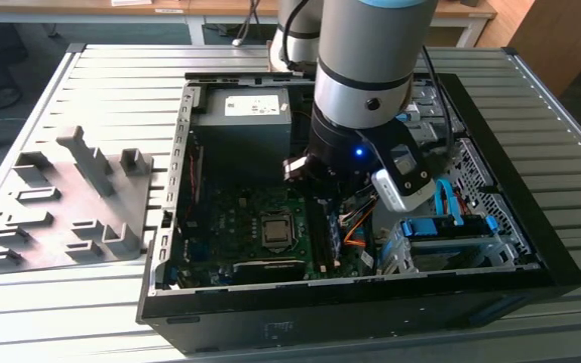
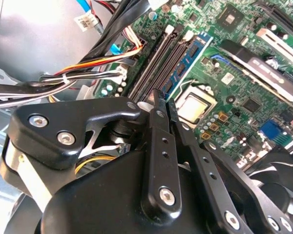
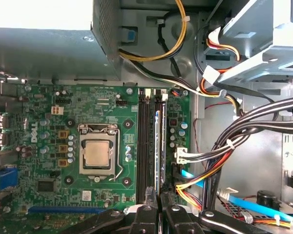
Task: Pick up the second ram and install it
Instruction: 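Insert the second ram into the second slot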
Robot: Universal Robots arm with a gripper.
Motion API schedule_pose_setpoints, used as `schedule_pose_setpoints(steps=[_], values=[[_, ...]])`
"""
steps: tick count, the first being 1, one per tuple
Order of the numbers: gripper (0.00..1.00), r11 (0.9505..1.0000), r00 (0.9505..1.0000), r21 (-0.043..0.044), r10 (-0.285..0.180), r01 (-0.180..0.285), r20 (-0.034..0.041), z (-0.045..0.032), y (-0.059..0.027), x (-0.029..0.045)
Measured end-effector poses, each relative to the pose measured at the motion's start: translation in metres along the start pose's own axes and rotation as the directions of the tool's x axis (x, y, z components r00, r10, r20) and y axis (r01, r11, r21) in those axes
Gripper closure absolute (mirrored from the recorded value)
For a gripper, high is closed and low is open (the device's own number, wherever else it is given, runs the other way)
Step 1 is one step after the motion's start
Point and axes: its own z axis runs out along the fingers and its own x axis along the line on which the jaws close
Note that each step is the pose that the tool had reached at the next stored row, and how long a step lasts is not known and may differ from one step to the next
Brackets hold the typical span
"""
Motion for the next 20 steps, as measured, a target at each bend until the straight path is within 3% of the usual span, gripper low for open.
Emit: schedule_pose_setpoints(steps=[5, 20], values=[[0.86, 1.0000, 1.0000, 0.0055, 0.000, 0.000, 0.0000, 0.0049, 0.0020, 0.0001], [0.86, 1.0000, 1.0000, 0.0060, 0.000, 0.000, 0.0000, 0.0173, 0.0021, 0.0005]])
